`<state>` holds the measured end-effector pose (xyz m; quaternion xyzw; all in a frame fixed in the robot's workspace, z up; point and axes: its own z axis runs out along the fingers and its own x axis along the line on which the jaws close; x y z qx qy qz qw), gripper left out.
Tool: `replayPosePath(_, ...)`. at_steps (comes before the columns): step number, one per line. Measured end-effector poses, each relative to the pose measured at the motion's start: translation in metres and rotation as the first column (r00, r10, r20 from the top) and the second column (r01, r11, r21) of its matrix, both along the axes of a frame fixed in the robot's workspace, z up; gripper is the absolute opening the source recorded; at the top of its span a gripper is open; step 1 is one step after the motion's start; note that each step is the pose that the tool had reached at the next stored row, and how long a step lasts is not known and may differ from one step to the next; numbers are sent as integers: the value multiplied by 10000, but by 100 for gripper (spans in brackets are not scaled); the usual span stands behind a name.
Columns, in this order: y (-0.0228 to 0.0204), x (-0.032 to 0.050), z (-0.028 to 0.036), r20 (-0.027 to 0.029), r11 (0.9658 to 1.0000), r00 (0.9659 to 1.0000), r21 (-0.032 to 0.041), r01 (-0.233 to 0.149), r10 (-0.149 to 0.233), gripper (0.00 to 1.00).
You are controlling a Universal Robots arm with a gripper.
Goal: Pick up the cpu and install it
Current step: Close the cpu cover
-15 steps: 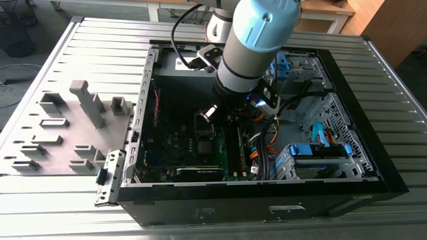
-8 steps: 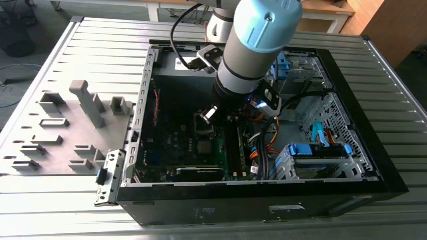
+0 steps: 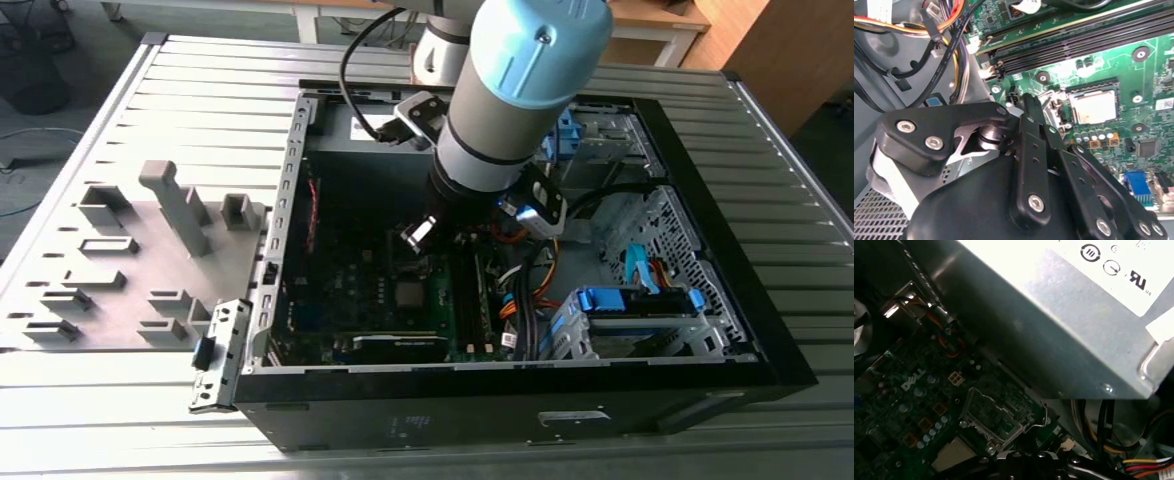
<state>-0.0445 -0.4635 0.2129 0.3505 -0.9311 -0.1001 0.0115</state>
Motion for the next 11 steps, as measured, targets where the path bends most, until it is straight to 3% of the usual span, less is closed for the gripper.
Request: replayPosePath(11, -113, 0, 22, 0, 10000, 10000, -1, -51, 51, 11)
